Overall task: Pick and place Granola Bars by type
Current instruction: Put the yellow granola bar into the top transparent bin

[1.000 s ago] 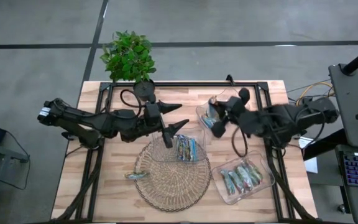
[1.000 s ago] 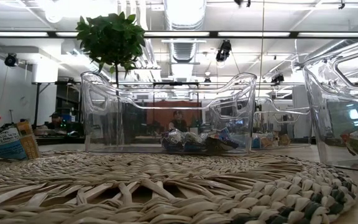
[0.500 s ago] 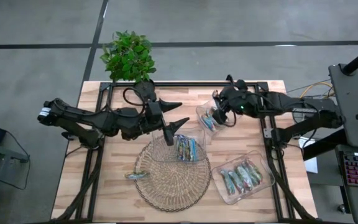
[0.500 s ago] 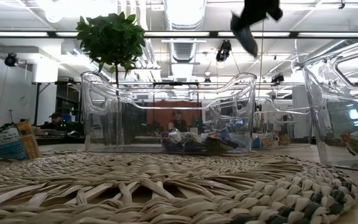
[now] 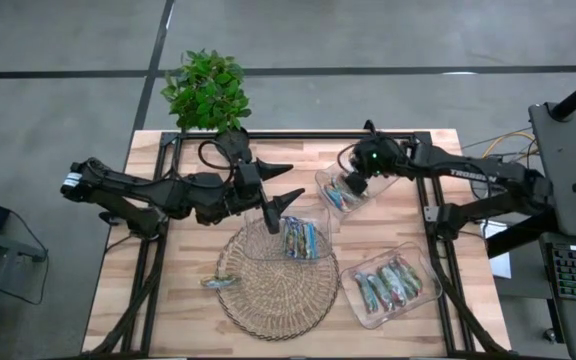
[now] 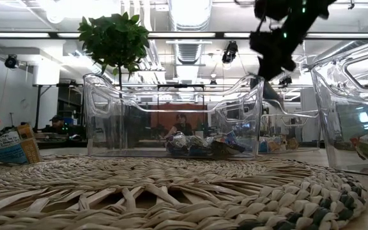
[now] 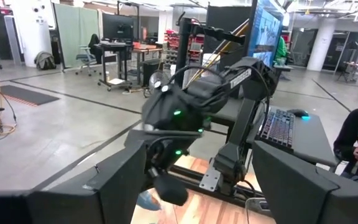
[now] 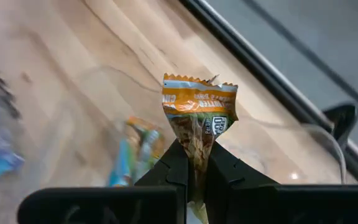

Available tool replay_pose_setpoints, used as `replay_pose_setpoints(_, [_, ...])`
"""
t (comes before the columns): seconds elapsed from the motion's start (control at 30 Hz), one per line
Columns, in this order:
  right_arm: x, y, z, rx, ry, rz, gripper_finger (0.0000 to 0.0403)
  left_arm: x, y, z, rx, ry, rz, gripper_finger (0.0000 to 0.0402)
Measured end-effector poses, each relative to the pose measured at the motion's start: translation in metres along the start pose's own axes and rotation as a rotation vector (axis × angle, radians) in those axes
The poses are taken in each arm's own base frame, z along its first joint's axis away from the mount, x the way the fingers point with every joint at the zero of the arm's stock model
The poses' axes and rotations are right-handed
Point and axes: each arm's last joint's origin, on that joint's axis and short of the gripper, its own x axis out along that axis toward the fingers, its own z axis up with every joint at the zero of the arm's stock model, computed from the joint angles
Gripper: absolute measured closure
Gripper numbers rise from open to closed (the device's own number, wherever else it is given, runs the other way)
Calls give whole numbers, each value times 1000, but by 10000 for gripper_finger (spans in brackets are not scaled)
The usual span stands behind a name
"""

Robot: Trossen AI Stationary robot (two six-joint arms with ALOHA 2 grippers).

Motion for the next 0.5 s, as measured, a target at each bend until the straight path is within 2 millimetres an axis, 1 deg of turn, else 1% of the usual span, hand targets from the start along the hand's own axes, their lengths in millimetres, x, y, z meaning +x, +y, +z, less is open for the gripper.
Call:
replay_pose_setpoints(0.13, [15, -18, -7, 31, 64, -27, 392, 0, 0, 0, -7, -4, 0, 127])
replay_pose_setpoints(0.23, [28, -28, -6, 17, 110, -30, 392, 0, 0, 0, -8, -5, 0, 127])
replay_pose_setpoints(0.3, [39, -34, -5, 18, 149, -32, 392, 0, 0, 0, -8, -5, 0, 127])
replay_pose_setpoints(0.4, [59, -41, -7, 21, 230, -23, 392, 0, 0, 0, -8, -5, 0, 127])
replay_pose_setpoints(0.5, [76, -41, -11, 19, 299, -14, 392, 0, 0, 0, -9, -5, 0, 127])
